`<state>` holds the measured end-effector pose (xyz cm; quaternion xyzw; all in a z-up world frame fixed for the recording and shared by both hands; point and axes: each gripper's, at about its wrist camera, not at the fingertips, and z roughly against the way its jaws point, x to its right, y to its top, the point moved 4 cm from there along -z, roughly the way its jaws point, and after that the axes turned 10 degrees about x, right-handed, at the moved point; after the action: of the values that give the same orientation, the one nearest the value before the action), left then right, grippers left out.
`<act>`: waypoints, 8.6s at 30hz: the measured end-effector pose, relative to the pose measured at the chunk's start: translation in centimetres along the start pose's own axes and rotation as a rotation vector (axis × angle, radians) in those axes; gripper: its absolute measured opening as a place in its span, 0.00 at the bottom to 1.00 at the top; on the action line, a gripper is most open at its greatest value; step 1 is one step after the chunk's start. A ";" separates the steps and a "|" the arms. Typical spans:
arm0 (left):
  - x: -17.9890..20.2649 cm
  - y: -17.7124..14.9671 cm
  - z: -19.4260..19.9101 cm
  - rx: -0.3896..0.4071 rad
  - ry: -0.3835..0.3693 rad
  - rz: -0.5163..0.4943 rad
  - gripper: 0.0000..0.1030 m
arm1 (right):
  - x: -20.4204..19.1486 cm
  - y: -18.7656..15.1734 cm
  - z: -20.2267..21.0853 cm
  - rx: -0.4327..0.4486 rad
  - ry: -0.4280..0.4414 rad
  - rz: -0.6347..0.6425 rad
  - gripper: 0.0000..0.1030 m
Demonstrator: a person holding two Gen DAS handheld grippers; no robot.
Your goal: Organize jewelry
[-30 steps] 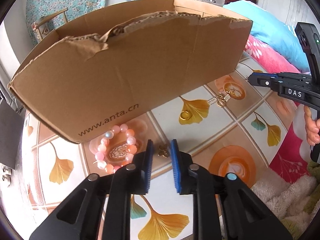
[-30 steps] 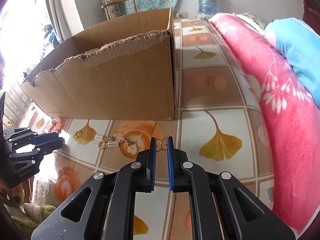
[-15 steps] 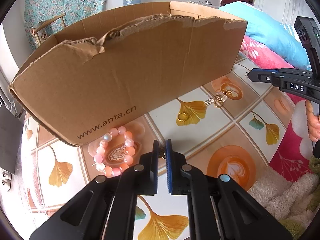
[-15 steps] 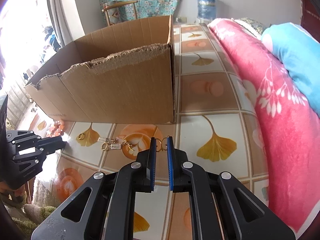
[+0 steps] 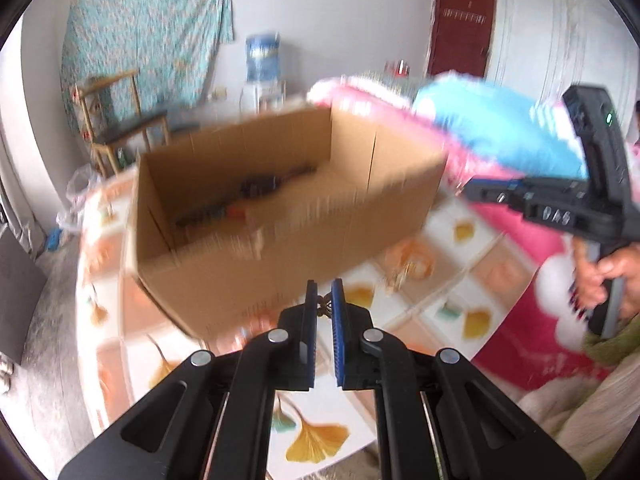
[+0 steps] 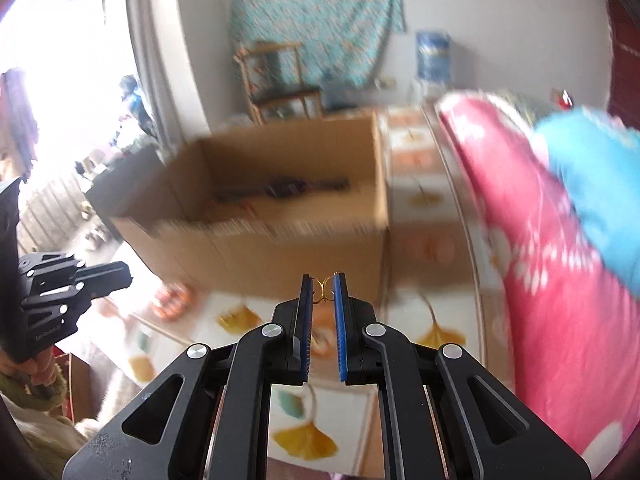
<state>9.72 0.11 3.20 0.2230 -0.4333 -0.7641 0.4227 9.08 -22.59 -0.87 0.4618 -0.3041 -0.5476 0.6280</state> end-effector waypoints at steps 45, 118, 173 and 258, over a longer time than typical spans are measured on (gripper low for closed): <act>-7.1 9.7 -13.9 -0.288 -0.130 0.211 0.38 | 0.3 11.7 -12.3 -0.228 0.232 -0.011 0.23; 2.2 -9.7 -7.3 -0.319 0.065 -0.002 0.96 | -0.4 -5.1 -6.3 -0.230 0.057 0.002 0.87; 1.5 -6.7 -9.9 -0.222 0.012 -0.034 0.10 | -4.0 -4.6 -8.9 -0.262 0.172 0.043 0.19; 0.7 4.8 1.2 0.131 0.012 -0.087 0.01 | -6.5 4.6 -1.4 0.102 0.191 0.162 0.01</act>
<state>10.68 -1.16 7.95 0.2737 -0.4697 -0.7504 0.3760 10.78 -16.08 3.62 0.5171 -0.3066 -0.4322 0.6722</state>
